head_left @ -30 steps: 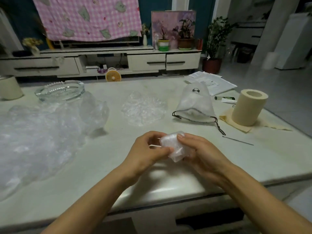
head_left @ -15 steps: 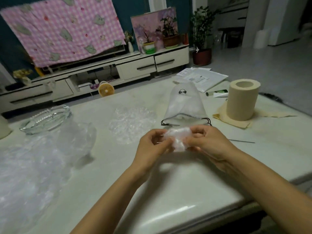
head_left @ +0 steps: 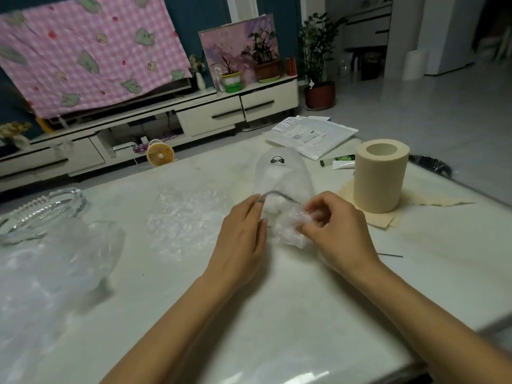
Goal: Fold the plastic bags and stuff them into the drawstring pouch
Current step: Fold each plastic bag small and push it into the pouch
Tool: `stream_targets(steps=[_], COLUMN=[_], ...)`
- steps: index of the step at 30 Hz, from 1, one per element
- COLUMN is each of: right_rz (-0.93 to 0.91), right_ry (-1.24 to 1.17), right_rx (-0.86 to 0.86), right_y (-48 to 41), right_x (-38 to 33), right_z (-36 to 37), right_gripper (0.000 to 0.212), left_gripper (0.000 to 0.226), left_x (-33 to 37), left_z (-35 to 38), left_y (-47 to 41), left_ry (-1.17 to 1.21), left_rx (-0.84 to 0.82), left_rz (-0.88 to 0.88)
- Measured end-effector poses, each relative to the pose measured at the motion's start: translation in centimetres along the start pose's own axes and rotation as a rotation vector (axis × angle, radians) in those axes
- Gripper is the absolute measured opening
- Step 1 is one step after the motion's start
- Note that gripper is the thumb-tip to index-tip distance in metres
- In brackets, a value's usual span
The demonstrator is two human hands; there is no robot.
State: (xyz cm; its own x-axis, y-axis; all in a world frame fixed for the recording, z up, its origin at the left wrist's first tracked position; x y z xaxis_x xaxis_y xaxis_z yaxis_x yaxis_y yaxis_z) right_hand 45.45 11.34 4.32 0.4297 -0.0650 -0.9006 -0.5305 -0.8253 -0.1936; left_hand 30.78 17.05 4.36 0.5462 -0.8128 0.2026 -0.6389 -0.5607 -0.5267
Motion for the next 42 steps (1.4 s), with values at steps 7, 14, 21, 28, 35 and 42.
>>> stream_targets(steps=[7, 14, 21, 28, 35, 42], right_rz=[-0.632, -0.721, -0.534, -0.264, -0.058, -0.087], right_ry=[0.332, 0.282, 0.617, 0.866, 0.719, 0.585], right_rx=[0.392, 0.14, 0.091, 0.082, -0.205, -0.214], right_y=[1.6, 0.3, -1.8, -3.3, -2.6, 0.4], right_x=[-5.0, -4.4, -3.0, -0.6, 0.6, -1.2], right_z=[-0.3, 3.1, 5.8, 5.8, 7.2, 6.5], right_gripper=[0.016, 0.009, 0.059, 0.038, 0.05, 0.059], left_gripper=[0.049, 0.046, 0.042, 0.044, 0.032, 0.014], left_x=[3.2, 2.2, 3.8, 2.4, -8.7, -9.2], left_z=[-0.1, 0.2, 1.1, 1.6, -2.6, -4.5], left_y=[1.3, 2.2, 3.5, 3.8, 8.1, 7.9], left_ry=[0.147, 0.116, 0.101, 0.044, -0.194, -0.241], left_rx=[0.015, -0.013, -0.036, -0.104, -0.086, -0.014], left_rz=[0.114, 0.184, 0.329, 0.15, -0.457, -0.454])
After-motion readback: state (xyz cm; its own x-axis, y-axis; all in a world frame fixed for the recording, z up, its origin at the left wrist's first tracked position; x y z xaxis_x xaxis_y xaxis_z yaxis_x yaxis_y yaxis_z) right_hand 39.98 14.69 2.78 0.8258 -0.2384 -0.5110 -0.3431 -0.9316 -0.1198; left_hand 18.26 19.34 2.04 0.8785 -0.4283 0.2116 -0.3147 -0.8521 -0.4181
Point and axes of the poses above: each hand's wrist, its own y-axis away from the middle knuckle, its own z-axis out of the palm, x = y × z, the point moved 9 cm from there along -y, towards the middle knuckle, and after that the axes turned 10 degrees about z, right-handed, at the moved point
